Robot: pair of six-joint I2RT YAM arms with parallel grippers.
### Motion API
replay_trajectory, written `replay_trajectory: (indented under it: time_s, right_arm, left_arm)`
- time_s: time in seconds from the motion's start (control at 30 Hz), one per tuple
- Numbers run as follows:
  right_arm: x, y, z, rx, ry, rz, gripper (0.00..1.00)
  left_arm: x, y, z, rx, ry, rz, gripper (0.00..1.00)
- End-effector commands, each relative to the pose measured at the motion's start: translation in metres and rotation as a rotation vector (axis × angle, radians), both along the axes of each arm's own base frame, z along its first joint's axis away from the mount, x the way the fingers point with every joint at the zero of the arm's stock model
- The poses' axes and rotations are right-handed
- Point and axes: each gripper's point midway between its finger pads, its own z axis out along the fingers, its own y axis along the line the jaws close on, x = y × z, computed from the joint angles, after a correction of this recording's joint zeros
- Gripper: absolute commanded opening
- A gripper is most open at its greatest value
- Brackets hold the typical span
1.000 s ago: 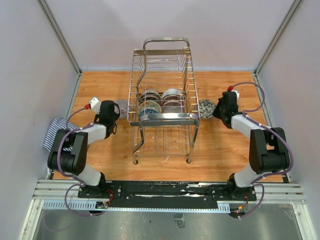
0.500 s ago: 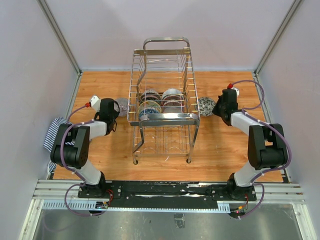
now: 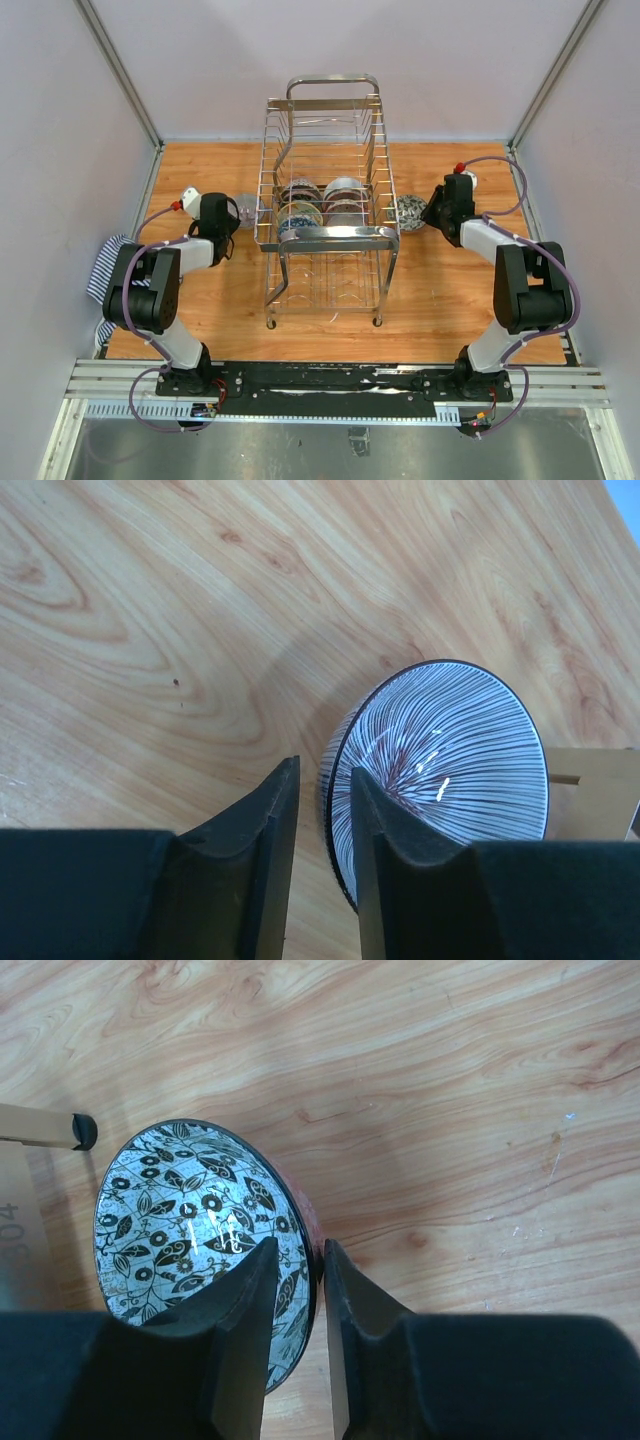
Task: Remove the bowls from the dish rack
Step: Place the bowl at the center of the board.
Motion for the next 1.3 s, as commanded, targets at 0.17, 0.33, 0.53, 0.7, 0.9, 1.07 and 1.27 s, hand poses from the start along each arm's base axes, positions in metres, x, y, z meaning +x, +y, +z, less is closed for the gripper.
replay_trajectory:
  time_s: [0.17,0.33,0.53,0.7,0.9,1.07,1.27]
  right_arm:
    - [0.011,-0.004,0.014,0.02,-0.043,-0.014,0.32]
    - [0.008,-0.009,0.019,0.011,-0.049,-0.02,0.36]
    - [0.003,-0.023,0.031,0.01,-0.077,-0.045,0.41]
    - [-0.004,-0.034,0.041,-0.002,-0.098,-0.062,0.46]
    - [-0.015,-0.033,0.069,-0.027,-0.168,-0.014,0.5]
    - [-0.031,-0.013,0.092,-0.008,-0.281,0.121,0.5]
    - [-0.052,0.013,0.116,0.035,-0.43,0.268,0.47]
  left_arm:
    - [0.007,0.007,0.019,0.006,-0.044,0.024,0.54]
    - [0.005,0.011,0.026,0.012,-0.056,0.045,0.62]
    - [-0.003,0.018,0.048,0.027,-0.104,0.076,0.71]
    - [-0.011,0.024,0.066,0.033,-0.149,0.101,0.8]
    - [-0.025,0.021,0.093,0.026,-0.233,0.073,0.89]
    - [-0.035,0.003,0.118,0.059,-0.308,-0.088,0.91]
    - [-0.055,-0.026,0.143,0.086,-0.429,-0.293,0.89]
